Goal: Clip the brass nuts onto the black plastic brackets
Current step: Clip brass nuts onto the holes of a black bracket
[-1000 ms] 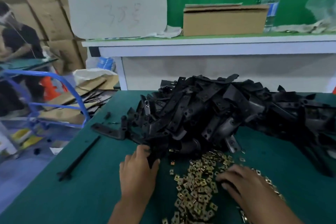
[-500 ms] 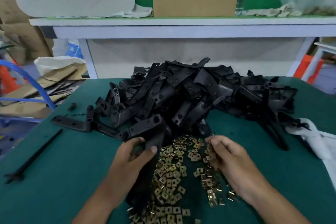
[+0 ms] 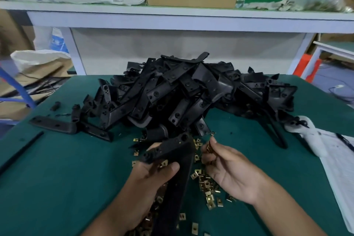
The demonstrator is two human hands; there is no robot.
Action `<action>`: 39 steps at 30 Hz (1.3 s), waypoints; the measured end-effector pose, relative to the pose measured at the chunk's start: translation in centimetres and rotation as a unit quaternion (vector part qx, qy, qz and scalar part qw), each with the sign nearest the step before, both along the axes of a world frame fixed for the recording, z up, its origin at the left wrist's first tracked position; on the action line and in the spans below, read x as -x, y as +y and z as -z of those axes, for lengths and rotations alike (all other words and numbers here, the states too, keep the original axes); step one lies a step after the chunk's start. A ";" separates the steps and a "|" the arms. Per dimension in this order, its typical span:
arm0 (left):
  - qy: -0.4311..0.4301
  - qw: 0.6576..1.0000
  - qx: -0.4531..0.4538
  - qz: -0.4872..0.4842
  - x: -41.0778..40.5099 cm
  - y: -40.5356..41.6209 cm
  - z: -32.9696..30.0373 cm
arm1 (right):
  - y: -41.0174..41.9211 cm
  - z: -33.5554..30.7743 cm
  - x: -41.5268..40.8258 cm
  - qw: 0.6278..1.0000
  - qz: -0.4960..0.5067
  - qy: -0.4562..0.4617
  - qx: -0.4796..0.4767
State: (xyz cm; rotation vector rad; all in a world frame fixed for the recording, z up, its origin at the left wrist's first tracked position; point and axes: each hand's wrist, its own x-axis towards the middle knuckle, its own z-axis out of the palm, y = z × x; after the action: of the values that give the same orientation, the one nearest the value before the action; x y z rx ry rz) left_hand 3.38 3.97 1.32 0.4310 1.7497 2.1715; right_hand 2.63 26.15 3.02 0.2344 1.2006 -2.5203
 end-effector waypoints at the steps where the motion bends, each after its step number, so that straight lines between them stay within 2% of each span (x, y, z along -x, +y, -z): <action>1: 0.027 0.999 0.018 -0.004 -0.1 0.2 -0.1 | -0.1 0.0 0.0 1.000 -0.002 -0.004 0.003; 7: 0.141 0.981 0.112 -0.077 -0.3 0.0 0.0 | -0.1 -0.1 -0.1 1.000 0.008 0.008 -0.008; 12: 0.218 0.936 0.250 -0.116 0.1 -0.5 0.2 | -0.1 -0.1 -0.1 0.998 0.002 0.044 -0.036; 19: 0.240 0.933 0.236 -0.131 -0.3 -0.2 0.7 | -0.3 -0.6 -0.6 0.987 -0.013 0.088 -0.134; 26: 0.287 0.918 0.255 -0.100 -0.5 -0.1 0.3 | -0.6 -1.4 -1.0 0.971 -0.015 0.126 -0.203; 30: 0.289 0.915 0.262 -0.104 -0.4 -0.1 0.3 | -1.1 -1.4 -1.6 0.959 -0.030 0.159 -0.234; 34: 0.260 0.928 0.238 -0.121 -0.4 0.0 0.7 | -1.5 -1.1 -1.9 0.945 -0.033 0.192 -0.263; 39: 0.258 0.927 0.236 -0.134 -0.3 0.0 0.7 | -1.9 -1.0 -2.0 0.938 -0.034 0.190 -0.289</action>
State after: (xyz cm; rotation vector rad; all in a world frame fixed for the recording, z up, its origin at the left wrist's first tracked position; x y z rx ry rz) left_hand 3.72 3.99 0.63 0.7152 2.6712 1.7913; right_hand 4.60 24.26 4.00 -0.1697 2.0506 -2.1449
